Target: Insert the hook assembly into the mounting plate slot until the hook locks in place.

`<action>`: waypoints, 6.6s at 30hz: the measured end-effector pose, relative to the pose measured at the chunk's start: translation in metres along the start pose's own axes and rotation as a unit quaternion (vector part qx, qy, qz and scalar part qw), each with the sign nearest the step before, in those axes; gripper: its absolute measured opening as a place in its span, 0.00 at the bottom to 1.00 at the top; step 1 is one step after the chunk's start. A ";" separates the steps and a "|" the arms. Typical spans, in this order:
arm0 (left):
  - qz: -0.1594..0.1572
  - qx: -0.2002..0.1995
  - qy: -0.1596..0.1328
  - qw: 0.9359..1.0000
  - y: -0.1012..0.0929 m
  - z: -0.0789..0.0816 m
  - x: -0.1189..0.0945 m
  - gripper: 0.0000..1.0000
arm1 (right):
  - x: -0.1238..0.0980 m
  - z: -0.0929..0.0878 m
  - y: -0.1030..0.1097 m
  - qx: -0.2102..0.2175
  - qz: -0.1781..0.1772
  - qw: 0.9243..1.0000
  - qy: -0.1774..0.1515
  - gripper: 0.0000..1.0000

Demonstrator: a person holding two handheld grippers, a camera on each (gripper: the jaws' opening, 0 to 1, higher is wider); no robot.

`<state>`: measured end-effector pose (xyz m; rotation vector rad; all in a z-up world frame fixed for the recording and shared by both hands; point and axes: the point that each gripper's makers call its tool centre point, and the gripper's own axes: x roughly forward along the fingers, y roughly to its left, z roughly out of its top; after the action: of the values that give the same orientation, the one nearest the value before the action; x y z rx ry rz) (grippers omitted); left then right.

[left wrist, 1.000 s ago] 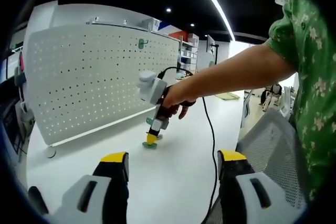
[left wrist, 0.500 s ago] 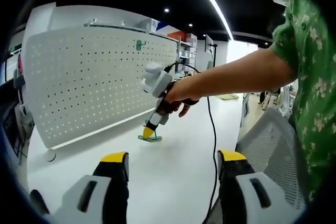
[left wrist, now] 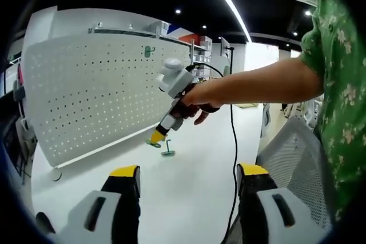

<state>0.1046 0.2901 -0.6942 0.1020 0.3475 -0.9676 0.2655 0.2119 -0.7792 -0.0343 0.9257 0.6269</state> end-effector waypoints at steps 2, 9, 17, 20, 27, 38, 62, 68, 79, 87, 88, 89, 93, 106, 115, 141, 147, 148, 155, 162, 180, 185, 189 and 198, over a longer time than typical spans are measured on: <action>-0.001 0.002 0.000 1.000 -0.001 0.001 0.000 0.71 | -0.004 0.003 0.000 0.003 -0.001 1.000 -0.011 0.01; -0.001 0.011 -0.001 1.000 -0.004 0.007 -0.002 0.71 | -0.017 0.012 0.004 0.005 -0.005 0.999 -0.040 0.01; -0.003 0.021 -0.001 1.000 -0.008 0.011 -0.003 0.71 | -0.035 0.026 0.010 0.005 -0.009 0.997 -0.078 0.01; -0.005 0.024 -0.002 1.000 -0.010 0.013 -0.004 0.71 | -0.043 0.030 0.012 0.009 -0.012 0.995 -0.097 0.01; -0.008 0.028 -0.001 1.000 -0.016 0.014 -0.004 0.70 | -0.056 0.033 0.012 0.010 -0.023 0.992 -0.124 0.01; -0.009 0.033 -0.003 0.999 -0.018 0.015 -0.008 0.70 | -0.081 0.059 0.013 -0.007 -0.049 0.982 -0.180 0.01; -0.012 0.032 -0.011 0.999 -0.018 0.017 -0.007 0.70 | -0.152 0.135 0.008 -0.025 -0.102 0.939 -0.327 0.01; -0.012 0.029 -0.015 0.999 -0.016 0.017 -0.006 0.70 | -0.171 0.156 0.005 -0.038 -0.130 0.917 -0.374 0.01; -0.017 0.026 -0.011 0.999 -0.014 0.014 -0.003 0.70 | -0.211 0.191 -0.004 -0.057 -0.184 0.860 -0.472 0.01; -0.017 0.021 -0.015 1.000 -0.009 0.014 0.001 0.70 | -0.217 0.204 -0.015 -0.060 -0.207 0.840 -0.499 0.01; -0.016 0.021 -0.017 0.999 -0.008 0.015 0.001 0.71 | -0.217 0.205 -0.017 -0.059 -0.207 0.840 -0.498 0.01; -0.017 0.020 -0.020 0.999 -0.008 0.016 0.001 0.71 | -0.215 0.206 -0.018 -0.058 -0.207 0.840 -0.498 0.01; -0.006 0.012 -0.047 0.999 -0.001 0.027 0.001 0.72 | -0.211 0.207 -0.024 -0.058 -0.212 0.840 -0.496 0.01; 0.047 0.017 -0.144 0.988 0.029 0.061 -0.010 0.74 | -0.203 0.224 -0.046 -0.049 -0.227 0.829 -0.508 0.01; 0.028 0.016 -0.169 0.985 0.027 0.067 -0.001 0.77 | -0.198 0.238 -0.060 -0.045 -0.238 0.823 -0.514 0.01; 0.012 0.012 -0.172 0.985 0.036 0.067 0.008 0.77 | -0.180 0.242 -0.074 -0.023 -0.240 0.821 -0.518 0.01; 0.012 0.012 -0.172 0.985 0.038 0.066 0.008 0.77 | -0.177 0.242 -0.077 -0.020 -0.241 0.821 -0.518 0.01; 0.012 0.012 -0.171 0.985 0.038 0.066 0.007 0.77 | -0.177 0.242 -0.077 -0.019 -0.241 0.821 -0.518 0.01; 0.014 0.011 -0.172 0.985 0.041 0.066 0.007 0.76 | -0.175 0.245 -0.081 -0.018 -0.242 0.820 -0.519 0.01; 0.011 0.012 -0.170 0.985 0.042 0.065 0.008 0.76 | -0.176 0.247 -0.086 -0.016 -0.245 0.816 -0.523 0.01; 0.005 0.013 -0.164 0.986 0.045 0.064 0.011 0.75 | -0.168 0.246 -0.088 -0.012 -0.243 0.815 -0.525 0.01; 0.004 0.011 -0.162 0.987 0.046 0.063 0.011 0.75 | -0.168 0.246 -0.086 -0.018 -0.246 0.811 -0.530 0.01; 0.004 0.012 -0.160 0.987 0.046 0.062 0.011 0.74 | -0.168 0.247 -0.086 -0.019 -0.246 0.809 -0.533 0.01; -0.002 0.010 -0.157 0.988 0.045 0.061 0.013 0.74 | -0.169 0.250 -0.085 -0.018 -0.247 0.803 -0.543 0.01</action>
<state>0.1633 0.2911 -0.6446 -0.0330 0.0474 -0.9732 0.4193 0.1312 -0.5185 0.0494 -0.2341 0.0918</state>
